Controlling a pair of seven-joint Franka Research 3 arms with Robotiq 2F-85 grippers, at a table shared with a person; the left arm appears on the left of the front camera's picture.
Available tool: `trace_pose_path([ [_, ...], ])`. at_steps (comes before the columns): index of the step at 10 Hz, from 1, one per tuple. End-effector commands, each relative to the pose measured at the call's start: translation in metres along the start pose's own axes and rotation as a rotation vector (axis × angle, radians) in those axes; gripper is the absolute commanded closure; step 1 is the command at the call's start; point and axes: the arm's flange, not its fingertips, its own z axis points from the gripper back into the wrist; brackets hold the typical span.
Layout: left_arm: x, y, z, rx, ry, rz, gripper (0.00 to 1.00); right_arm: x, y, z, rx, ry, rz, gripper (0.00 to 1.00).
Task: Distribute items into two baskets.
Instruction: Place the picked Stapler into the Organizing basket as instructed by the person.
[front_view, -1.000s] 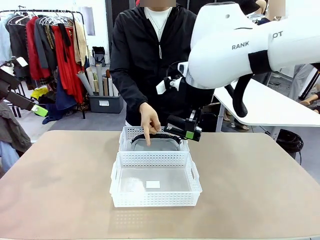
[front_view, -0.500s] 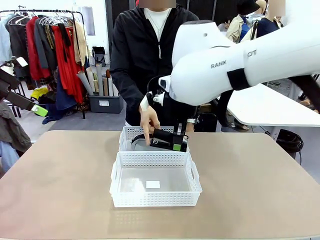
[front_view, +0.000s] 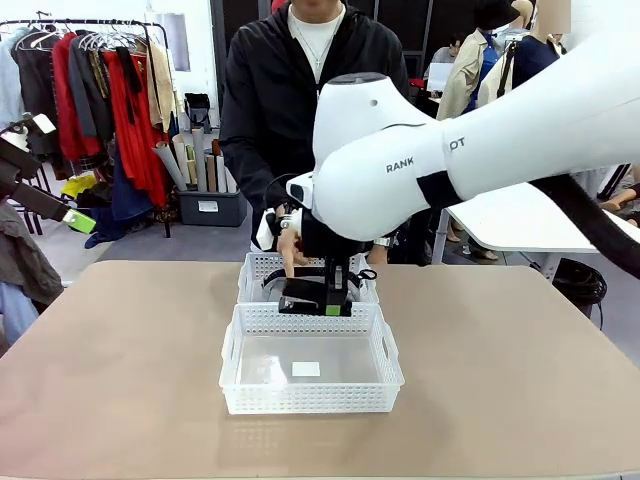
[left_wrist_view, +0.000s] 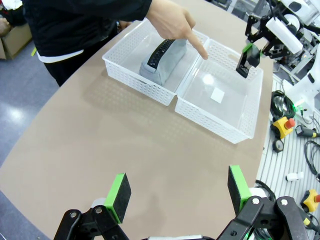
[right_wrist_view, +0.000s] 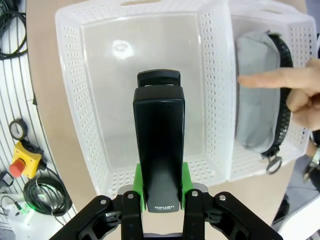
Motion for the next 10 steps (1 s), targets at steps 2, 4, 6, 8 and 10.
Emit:
trace_pose_path([
  [2,0.001,0.001,0.003,0.002,-0.001,0.001,0.0,0.002,0.01,-0.023,-0.029,-0.034,0.049,1.0],
  [4,0.001,0.001,0.003,0.002,-0.001,0.001,0.0,0.003,0.013,-0.042,-0.031,-0.011,0.062,1.0],
  [6,0.001,0.001,0.003,0.002,-0.001,0.001,0.0,-0.001,0.014,-0.059,-0.001,-0.006,0.064,1.0],
  [8,0.001,0.001,0.003,0.002,-0.001,0.001,0.0,-0.004,0.014,-0.073,0.02,-0.002,0.089,1.0],
  [10,0.001,0.001,0.003,0.002,-0.001,0.001,0.0,-0.004,0.012,-0.082,0.031,-0.006,0.098,1.0],
])
